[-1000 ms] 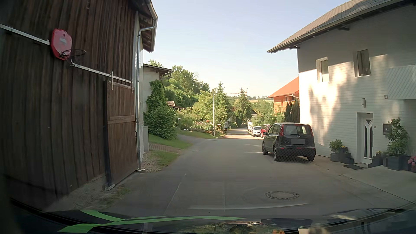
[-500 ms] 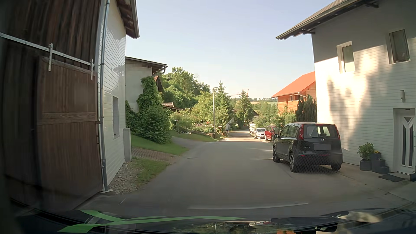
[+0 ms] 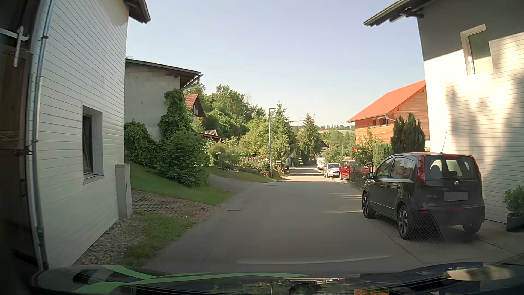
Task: Follow the waypoints while adhering to traffic rules and regulations
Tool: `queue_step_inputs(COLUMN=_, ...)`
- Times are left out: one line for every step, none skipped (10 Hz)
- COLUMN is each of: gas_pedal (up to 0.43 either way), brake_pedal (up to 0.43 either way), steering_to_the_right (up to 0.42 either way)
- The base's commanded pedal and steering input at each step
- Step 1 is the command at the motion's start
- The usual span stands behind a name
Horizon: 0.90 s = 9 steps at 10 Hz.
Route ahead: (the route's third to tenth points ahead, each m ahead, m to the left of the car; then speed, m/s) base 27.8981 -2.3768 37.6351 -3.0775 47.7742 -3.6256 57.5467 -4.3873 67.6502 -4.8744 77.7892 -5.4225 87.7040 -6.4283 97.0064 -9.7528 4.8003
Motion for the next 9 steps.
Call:
queue_step_inputs(gas_pedal=0.000, brake_pedal=0.073, steering_to_the_right=-0.008)
queue_step_inputs(gas_pedal=0.000, brake_pedal=0.073, steering_to_the_right=-0.008)
queue_step_inputs(gas_pedal=0.000, brake_pedal=0.049, steering_to_the_right=-0.006)
queue_step_inputs(gas_pedal=0.000, brake_pedal=0.012, steering_to_the_right=-0.006)
queue_step_inputs(gas_pedal=0.000, brake_pedal=0.000, steering_to_the_right=-0.005)
queue_step_inputs(gas_pedal=0.000, brake_pedal=0.000, steering_to_the_right=-0.004)
queue_step_inputs(gas_pedal=0.000, brake_pedal=0.000, steering_to_the_right=-0.004)
queue_step_inputs(gas_pedal=0.000, brake_pedal=0.000, steering_to_the_right=-0.002)
queue_step_inputs(gas_pedal=0.000, brake_pedal=0.000, steering_to_the_right=0.000)
